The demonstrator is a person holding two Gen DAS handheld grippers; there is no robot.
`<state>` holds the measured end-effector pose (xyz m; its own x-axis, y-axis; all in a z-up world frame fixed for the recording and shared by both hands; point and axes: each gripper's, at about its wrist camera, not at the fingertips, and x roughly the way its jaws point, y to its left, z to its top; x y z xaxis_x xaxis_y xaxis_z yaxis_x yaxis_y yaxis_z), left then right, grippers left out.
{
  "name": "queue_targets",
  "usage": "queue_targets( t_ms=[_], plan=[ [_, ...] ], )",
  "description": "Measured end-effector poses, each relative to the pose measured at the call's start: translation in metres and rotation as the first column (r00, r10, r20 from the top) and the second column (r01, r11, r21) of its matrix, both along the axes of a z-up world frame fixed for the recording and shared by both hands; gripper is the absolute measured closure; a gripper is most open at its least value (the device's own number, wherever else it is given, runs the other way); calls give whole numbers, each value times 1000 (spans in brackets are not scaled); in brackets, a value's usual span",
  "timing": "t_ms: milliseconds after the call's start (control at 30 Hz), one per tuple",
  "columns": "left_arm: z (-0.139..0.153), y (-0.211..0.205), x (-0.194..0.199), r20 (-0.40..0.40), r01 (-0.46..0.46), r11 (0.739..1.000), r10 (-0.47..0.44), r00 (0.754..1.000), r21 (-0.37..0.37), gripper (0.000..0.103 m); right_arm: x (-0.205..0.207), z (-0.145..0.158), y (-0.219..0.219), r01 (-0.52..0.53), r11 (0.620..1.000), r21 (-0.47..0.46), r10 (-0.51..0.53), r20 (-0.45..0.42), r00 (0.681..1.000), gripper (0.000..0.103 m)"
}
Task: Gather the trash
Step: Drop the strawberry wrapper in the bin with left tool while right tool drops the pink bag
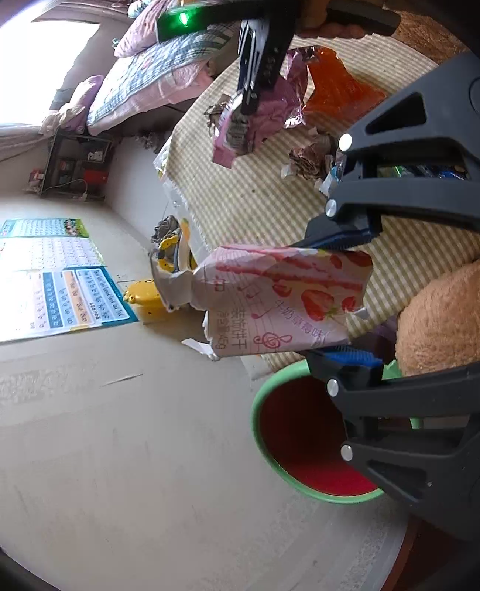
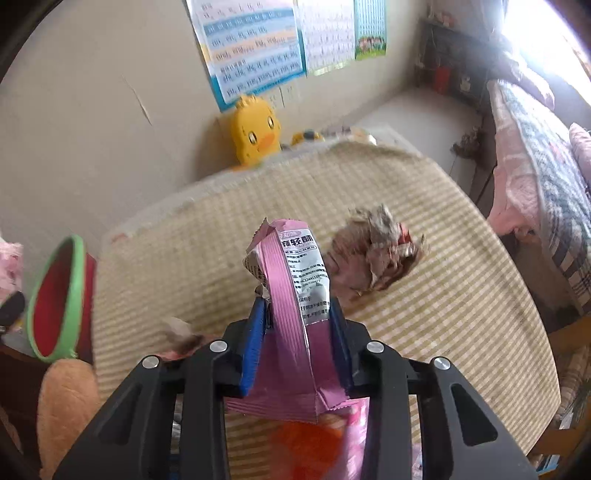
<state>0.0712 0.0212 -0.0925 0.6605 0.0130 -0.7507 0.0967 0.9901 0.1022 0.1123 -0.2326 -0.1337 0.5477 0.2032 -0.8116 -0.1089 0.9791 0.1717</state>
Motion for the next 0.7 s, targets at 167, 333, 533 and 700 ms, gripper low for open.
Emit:
queue_targets(
  t_ms=[167, 333, 533, 700],
  plan=[
    [9, 10, -7, 37, -11, 1000, 11, 999, 1, 61, -29, 39, 8, -1, 996, 89, -8, 99, 995, 71],
    [16, 21, -14, 64, -28, 1000, 28, 998, -12, 61, -57, 63, 25, -14, 983, 183, -15, 158, 987, 70],
    [22, 41, -23, 96, -61, 998, 62, 993, -19, 60, -82, 78, 55, -37, 972, 231, -7, 186, 983, 70],
    [23, 63, -26, 102, -106, 994, 108, 989, -27, 60, -85, 84, 85, -88, 970, 226, 45, 190, 981, 70]
  ],
)
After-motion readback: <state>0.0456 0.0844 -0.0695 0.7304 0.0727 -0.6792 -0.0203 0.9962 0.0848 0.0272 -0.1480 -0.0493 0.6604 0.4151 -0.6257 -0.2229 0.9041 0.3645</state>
